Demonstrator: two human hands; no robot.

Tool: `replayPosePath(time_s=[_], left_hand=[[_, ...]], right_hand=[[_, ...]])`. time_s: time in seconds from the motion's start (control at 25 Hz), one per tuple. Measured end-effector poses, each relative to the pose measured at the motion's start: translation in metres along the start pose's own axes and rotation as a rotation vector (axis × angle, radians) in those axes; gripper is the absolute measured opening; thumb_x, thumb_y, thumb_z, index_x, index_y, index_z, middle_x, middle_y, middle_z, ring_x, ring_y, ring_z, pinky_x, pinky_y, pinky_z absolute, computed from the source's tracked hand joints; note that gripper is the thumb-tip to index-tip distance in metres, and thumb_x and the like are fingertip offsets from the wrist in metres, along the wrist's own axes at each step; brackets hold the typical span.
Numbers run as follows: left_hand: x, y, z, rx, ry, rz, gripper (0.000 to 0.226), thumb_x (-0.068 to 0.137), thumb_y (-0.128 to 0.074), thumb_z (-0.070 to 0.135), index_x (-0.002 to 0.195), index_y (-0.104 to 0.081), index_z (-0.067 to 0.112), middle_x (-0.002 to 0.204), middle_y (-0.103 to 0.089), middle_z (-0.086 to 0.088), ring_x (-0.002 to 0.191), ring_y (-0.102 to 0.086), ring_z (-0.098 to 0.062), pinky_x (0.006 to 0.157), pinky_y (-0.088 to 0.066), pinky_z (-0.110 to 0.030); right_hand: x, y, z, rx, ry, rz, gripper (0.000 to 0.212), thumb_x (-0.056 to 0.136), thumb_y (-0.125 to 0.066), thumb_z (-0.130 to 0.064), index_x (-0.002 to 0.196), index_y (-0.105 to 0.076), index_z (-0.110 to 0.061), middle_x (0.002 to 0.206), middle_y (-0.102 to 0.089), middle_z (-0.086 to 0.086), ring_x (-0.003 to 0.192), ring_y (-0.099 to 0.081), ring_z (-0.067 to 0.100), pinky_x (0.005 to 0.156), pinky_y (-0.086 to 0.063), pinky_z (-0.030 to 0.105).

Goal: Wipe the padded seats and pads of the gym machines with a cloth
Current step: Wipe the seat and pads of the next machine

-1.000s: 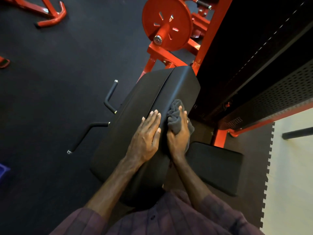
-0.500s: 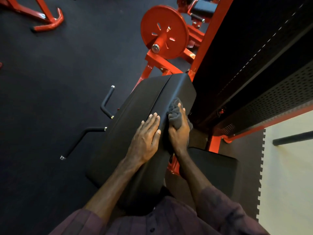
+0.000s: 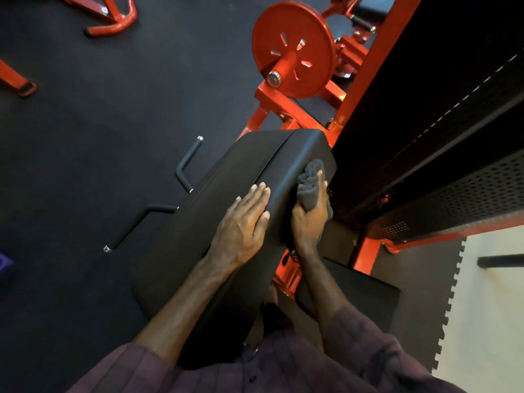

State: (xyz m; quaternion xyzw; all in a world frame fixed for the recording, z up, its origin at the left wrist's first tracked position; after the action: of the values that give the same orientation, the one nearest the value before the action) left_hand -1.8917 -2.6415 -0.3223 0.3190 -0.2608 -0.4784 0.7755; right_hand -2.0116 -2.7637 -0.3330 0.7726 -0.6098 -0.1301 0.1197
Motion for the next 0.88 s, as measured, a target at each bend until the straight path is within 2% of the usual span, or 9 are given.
replayPosePath(time_s=[0.12, 0.2, 0.28, 0.36, 0.48, 0.56, 0.68, 0.76, 0.88], left_hand=[[0.002, 0.000, 0.003, 0.024, 0.008, -0.020, 0.055, 0.110, -0.040, 0.030, 0.163, -0.037, 0.018, 0.172, -0.027, 0.005, 0.161, -0.017, -0.006, 0.129, -0.026, -0.048], [0.004, -0.001, 0.002, 0.027, 0.003, -0.031, 0.055, 0.110, -0.040, 0.030, 0.164, -0.036, 0.018, 0.172, -0.027, 0.005, 0.161, -0.017, -0.007, 0.130, -0.025, -0.047], [0.004, -0.001, 0.001, 0.032, 0.008, -0.028, 0.056, 0.110, -0.040, 0.031, 0.164, -0.035, 0.018, 0.173, -0.027, 0.004, 0.161, -0.018, -0.008, 0.129, -0.025, -0.048], [0.004, -0.001, 0.003, 0.033, 0.013, -0.017, 0.056, 0.110, -0.039, 0.032, 0.164, -0.037, 0.018, 0.172, -0.028, 0.004, 0.160, -0.020, -0.008, 0.128, -0.027, -0.048], [0.004, 0.001, 0.005, 0.039, 0.011, -0.016, 0.055, 0.109, -0.040, 0.032, 0.163, -0.038, 0.020, 0.172, -0.029, 0.006, 0.160, -0.021, -0.007, 0.128, -0.028, -0.047], [0.006, 0.000, 0.004, 0.038, 0.015, -0.008, 0.055, 0.109, -0.043, 0.031, 0.163, -0.039, 0.021, 0.171, -0.030, 0.006, 0.159, -0.023, -0.007, 0.128, -0.028, -0.044], [0.009, -0.001, 0.004, 0.045, 0.016, 0.025, 0.054, 0.109, -0.046, 0.030, 0.161, -0.042, 0.019, 0.170, -0.034, 0.004, 0.159, -0.027, -0.009, 0.127, -0.029, -0.043], [0.009, -0.001, 0.006, 0.047, 0.010, 0.028, 0.053, 0.109, -0.046, 0.030, 0.161, -0.043, 0.020, 0.170, -0.035, 0.004, 0.158, -0.028, -0.010, 0.126, -0.031, -0.044], [0.011, -0.001, 0.005, 0.053, 0.019, 0.026, 0.053, 0.109, -0.046, 0.032, 0.161, -0.043, 0.021, 0.170, -0.035, 0.005, 0.158, -0.029, -0.010, 0.125, -0.033, -0.045]], right_hand=[[-0.039, -0.004, -0.013, -0.013, 0.204, -0.140, 0.089, 0.079, -0.055, 0.002, 0.163, -0.033, -0.013, 0.169, -0.033, 0.004, 0.162, -0.011, 0.015, 0.132, -0.012, 0.048], [-0.003, -0.006, -0.018, -0.031, 0.301, -0.148, 0.086, 0.079, -0.056, 0.003, 0.161, -0.036, -0.008, 0.169, -0.034, 0.008, 0.162, -0.013, 0.020, 0.133, -0.008, 0.046], [0.039, -0.002, -0.012, -0.031, 0.195, -0.057, 0.085, 0.078, -0.052, 0.002, 0.161, -0.037, -0.009, 0.168, -0.035, 0.006, 0.162, -0.016, 0.018, 0.132, -0.010, 0.049], [0.033, 0.002, -0.008, -0.008, 0.069, 0.004, 0.083, 0.080, -0.051, -0.002, 0.161, -0.038, -0.011, 0.168, -0.036, 0.003, 0.161, -0.017, 0.014, 0.131, -0.015, 0.051], [-0.010, -0.005, -0.017, -0.014, 0.197, -0.103, 0.085, 0.078, -0.053, 0.000, 0.161, -0.038, -0.009, 0.169, -0.033, 0.007, 0.162, -0.013, 0.016, 0.133, -0.012, 0.046], [0.014, -0.003, -0.017, -0.036, 0.304, -0.150, 0.085, 0.077, -0.054, 0.002, 0.160, -0.038, -0.007, 0.169, -0.033, 0.009, 0.162, -0.014, 0.020, 0.133, -0.009, 0.043], [0.071, 0.007, -0.004, -0.025, 0.167, -0.005, 0.083, 0.078, -0.052, -0.003, 0.160, -0.039, -0.007, 0.167, -0.038, 0.006, 0.160, -0.022, 0.018, 0.131, -0.016, 0.049], [0.048, 0.007, -0.006, 0.003, 0.092, 0.005, 0.080, 0.081, -0.052, -0.006, 0.160, -0.039, -0.007, 0.167, -0.038, 0.006, 0.160, -0.023, 0.017, 0.130, -0.019, 0.049], [0.019, 0.002, -0.013, -0.003, 0.228, -0.111, 0.081, 0.082, -0.055, -0.002, 0.161, -0.038, -0.011, 0.169, -0.034, 0.006, 0.161, -0.016, 0.016, 0.132, -0.014, 0.044]])
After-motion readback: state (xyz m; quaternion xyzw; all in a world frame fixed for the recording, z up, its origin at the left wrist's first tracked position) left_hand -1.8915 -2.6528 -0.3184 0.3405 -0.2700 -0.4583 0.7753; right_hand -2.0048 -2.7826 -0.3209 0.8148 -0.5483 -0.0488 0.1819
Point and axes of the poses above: each hand's wrist, its own x-axis towards the middle knuckle, its own y-axis out of the back of the hand, z = x × y, the point moved 3 cm from there along x, towards the middle knuckle
